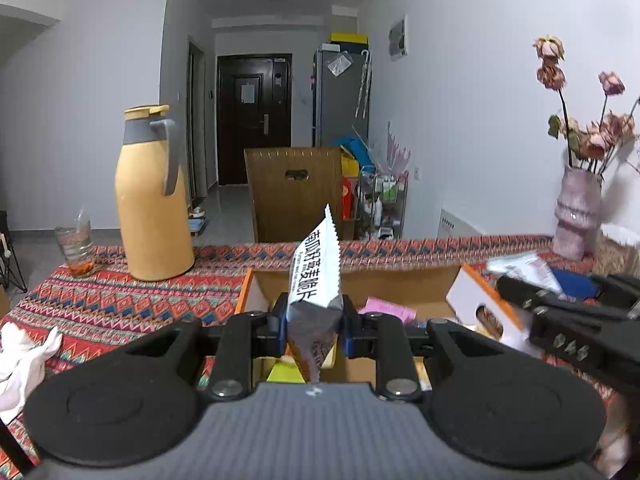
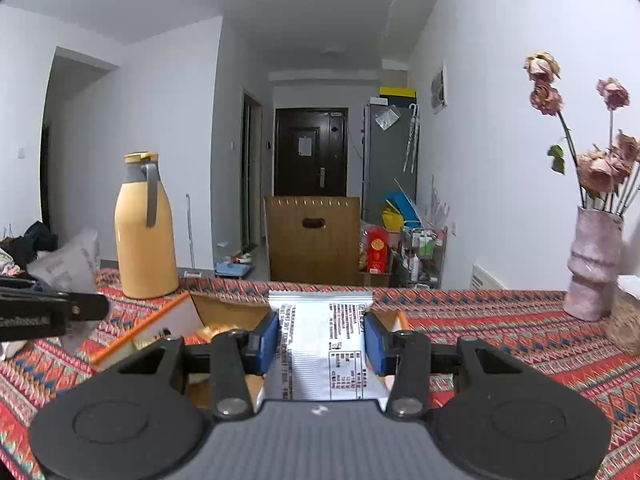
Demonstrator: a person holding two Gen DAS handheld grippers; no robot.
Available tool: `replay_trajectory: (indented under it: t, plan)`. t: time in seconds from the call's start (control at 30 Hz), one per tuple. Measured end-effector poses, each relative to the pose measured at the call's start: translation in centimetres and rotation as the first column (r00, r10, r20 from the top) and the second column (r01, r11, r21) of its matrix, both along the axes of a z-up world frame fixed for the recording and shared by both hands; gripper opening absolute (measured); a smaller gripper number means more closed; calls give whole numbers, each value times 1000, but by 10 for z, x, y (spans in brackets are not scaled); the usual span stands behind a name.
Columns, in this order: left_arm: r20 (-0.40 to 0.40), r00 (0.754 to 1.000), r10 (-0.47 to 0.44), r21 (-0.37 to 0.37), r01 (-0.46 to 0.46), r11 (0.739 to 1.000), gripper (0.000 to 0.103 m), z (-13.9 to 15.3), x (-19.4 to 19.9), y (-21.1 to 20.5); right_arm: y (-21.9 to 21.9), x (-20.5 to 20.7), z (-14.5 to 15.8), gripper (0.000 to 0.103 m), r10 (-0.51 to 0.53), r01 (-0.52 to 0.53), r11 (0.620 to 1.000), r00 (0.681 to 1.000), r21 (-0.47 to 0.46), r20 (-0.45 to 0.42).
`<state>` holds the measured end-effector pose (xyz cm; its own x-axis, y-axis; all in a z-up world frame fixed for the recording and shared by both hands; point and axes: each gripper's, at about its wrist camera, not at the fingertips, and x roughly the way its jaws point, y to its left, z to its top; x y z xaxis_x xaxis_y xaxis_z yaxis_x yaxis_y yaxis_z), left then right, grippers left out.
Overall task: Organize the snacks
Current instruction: 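Carry both packets over the box and open both tools to drop them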
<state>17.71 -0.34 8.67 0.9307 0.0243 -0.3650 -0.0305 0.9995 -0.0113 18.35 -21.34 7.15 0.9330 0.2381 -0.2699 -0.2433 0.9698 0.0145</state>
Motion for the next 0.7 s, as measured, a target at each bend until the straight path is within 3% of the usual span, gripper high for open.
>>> replay_trajectory:
  t: [0.17,0.33,0.7]
  plan:
    - [16,1000,14,-15,-14,1000,24,1,25,-3,7,27,-1,44,-11,11,1000,1000,28,-4]
    - [1,1000,30,-16,-30,999,24,-17,49,-4,4,44,-21,44,-45,45,997,999,61,-11]
    - [-65,998,23,-38,-26,999,24,-46,66,6,-3,65,-43,44,-27,35,997,994,75,-107]
